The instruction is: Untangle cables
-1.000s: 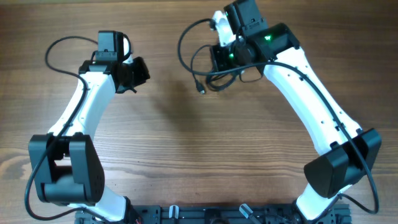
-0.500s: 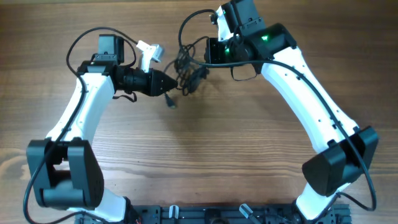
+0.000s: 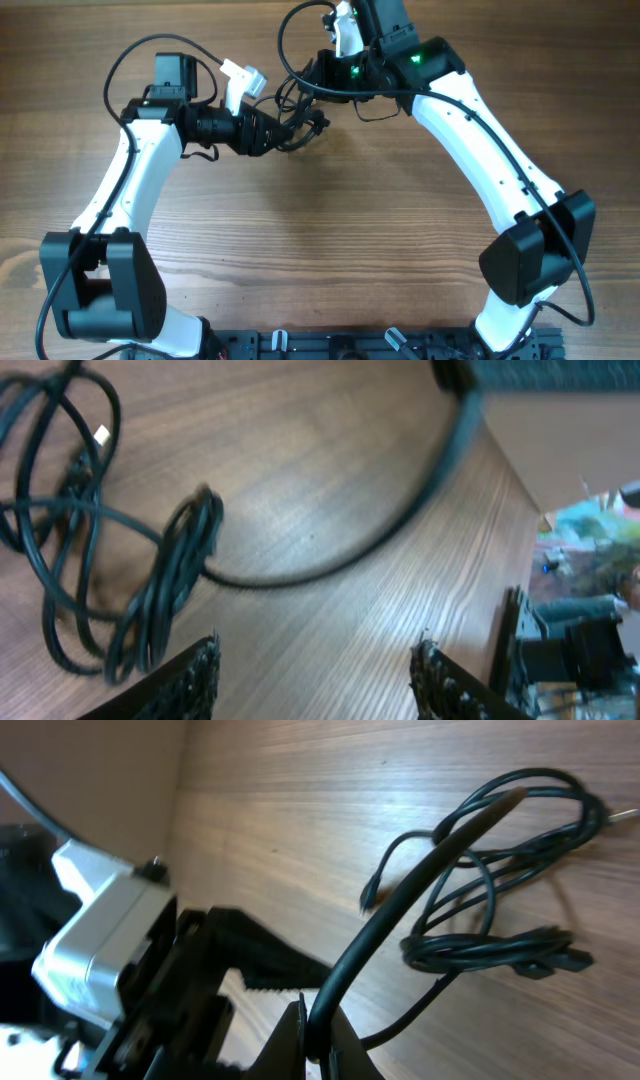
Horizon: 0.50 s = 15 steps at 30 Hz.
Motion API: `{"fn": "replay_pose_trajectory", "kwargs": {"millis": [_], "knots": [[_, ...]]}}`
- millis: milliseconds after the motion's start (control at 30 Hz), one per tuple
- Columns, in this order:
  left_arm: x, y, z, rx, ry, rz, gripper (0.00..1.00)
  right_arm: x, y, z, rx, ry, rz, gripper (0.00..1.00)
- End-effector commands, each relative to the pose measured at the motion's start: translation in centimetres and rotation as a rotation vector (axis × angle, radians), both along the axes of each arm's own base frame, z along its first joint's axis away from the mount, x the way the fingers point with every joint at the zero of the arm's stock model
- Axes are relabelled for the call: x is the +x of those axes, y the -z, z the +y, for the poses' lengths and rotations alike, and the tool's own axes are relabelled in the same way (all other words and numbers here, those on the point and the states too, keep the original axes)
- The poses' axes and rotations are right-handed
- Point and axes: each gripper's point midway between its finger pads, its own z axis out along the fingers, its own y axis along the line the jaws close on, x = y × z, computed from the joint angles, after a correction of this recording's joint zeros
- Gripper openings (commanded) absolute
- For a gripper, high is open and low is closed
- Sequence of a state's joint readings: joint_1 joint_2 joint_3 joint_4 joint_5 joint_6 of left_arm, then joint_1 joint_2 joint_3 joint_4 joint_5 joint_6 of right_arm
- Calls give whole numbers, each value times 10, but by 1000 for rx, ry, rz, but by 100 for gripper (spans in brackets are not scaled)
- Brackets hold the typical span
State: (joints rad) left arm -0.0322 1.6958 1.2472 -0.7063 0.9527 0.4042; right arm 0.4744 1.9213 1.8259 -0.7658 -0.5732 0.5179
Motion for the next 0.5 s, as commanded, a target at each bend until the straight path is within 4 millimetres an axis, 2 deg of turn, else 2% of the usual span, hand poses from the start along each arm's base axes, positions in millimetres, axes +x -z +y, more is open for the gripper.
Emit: {"fn": "replay_pose_trajectory", "kwargs": {"millis": [0, 167, 467], "knots": [[0, -9, -3, -39, -31, 33, 64, -4, -10, 11, 71, -45, 17, 4], [-5, -8, -13, -17, 31, -22, 67, -4, -10, 12, 75, -48, 19, 4], [-5, 6, -33, 89, 62, -61, 69, -12, -16, 17, 119, -95, 35, 4]]}}
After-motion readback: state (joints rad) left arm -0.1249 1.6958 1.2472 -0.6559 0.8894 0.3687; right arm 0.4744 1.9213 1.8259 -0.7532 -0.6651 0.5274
